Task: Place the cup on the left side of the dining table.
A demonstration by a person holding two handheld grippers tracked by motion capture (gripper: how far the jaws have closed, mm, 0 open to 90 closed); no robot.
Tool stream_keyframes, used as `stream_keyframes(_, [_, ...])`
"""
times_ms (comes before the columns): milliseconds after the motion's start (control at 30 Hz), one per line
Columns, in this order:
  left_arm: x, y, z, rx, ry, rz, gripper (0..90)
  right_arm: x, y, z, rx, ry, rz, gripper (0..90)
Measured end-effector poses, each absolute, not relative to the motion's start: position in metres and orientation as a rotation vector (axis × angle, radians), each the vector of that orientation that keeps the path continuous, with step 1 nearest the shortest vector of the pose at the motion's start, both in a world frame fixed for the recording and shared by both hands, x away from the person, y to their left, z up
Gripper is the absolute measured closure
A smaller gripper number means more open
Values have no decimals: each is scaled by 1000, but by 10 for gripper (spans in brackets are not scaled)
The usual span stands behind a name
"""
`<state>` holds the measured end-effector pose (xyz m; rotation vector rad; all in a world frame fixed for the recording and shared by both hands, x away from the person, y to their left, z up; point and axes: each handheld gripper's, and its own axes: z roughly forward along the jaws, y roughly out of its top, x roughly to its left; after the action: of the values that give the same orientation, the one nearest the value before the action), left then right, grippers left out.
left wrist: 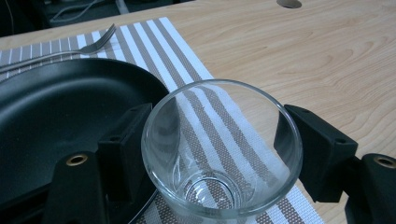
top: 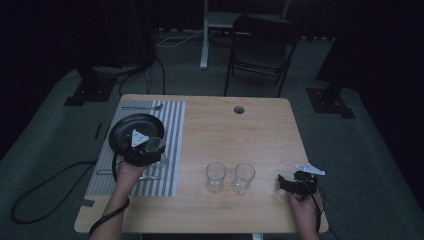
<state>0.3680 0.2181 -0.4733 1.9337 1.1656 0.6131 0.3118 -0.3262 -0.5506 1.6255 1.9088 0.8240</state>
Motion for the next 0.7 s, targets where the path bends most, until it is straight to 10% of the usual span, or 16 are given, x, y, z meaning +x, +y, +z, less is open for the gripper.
stream_keyframes(133, [370, 214, -478, 1975, 1172, 636, 90, 312, -326, -551, 1625, 1909, 824, 114])
stream_keyframes(700, [358, 219, -492, 1947, 1189, 642, 86, 312, -326, -551, 1626, 1909, 824, 114])
